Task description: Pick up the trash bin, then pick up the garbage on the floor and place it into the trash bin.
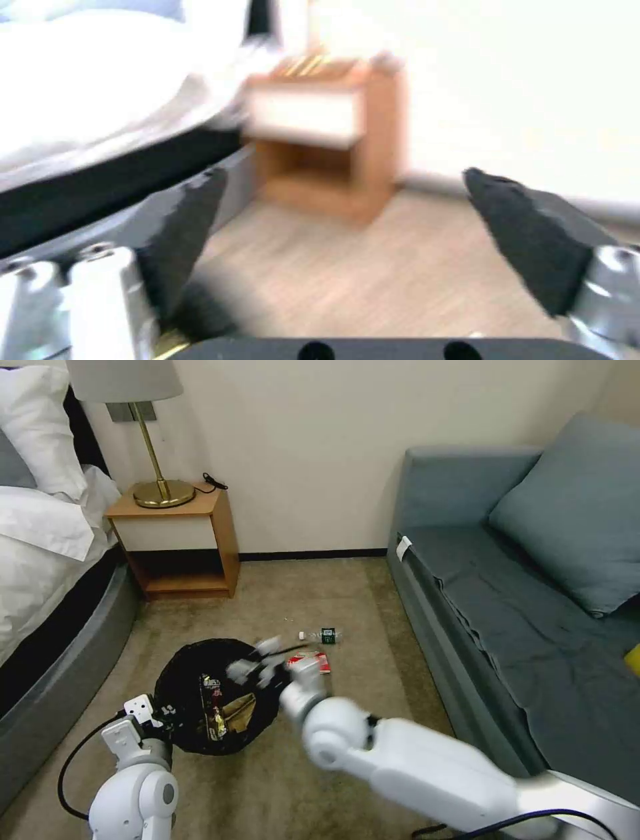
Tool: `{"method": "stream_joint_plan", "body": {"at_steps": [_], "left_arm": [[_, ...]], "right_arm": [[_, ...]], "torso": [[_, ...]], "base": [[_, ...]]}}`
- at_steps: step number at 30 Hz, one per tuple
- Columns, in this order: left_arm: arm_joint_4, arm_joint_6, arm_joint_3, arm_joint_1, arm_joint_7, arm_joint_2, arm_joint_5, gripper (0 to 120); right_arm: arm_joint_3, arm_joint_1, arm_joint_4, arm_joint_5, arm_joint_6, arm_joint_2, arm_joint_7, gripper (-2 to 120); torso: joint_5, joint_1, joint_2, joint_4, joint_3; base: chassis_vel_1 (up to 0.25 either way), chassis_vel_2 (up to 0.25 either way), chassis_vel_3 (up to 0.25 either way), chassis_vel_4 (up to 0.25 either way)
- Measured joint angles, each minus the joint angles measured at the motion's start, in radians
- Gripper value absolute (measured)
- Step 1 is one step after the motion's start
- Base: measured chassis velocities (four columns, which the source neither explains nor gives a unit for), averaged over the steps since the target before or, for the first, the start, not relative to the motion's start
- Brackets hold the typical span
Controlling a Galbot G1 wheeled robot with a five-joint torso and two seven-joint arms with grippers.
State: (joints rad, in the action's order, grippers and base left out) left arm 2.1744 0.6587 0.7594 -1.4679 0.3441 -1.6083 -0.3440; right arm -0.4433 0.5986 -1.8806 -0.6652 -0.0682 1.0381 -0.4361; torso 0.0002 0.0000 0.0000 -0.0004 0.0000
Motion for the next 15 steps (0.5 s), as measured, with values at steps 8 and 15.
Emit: {"method": "stream_joint_plan", "body": {"at_steps": [8, 15], "left_arm": [[0.002, -0.004, 0.015, 0.001, -0.002, 0.0, -0.007, 2], [0.002, -0.004, 0.023, 0.006, -0.002, 0.001, -0.007, 2]], "right_arm": [[0.351, 0.267, -0.134, 0.173, 0.048, -0.05, 0.01, 100], [0.558, 0.478, -0.257, 0.258, 0.064, 0.011, 0.009, 100]], "torso": [[0.0003, 0.0, 0.0, 0.0001, 0.0], [-0.0003, 0.0, 0.0, 0.0003, 0.0]], "base": [[0.0, 0.0, 0.0, 0.0], [0.0, 0.0, 0.0, 0.0]]}}
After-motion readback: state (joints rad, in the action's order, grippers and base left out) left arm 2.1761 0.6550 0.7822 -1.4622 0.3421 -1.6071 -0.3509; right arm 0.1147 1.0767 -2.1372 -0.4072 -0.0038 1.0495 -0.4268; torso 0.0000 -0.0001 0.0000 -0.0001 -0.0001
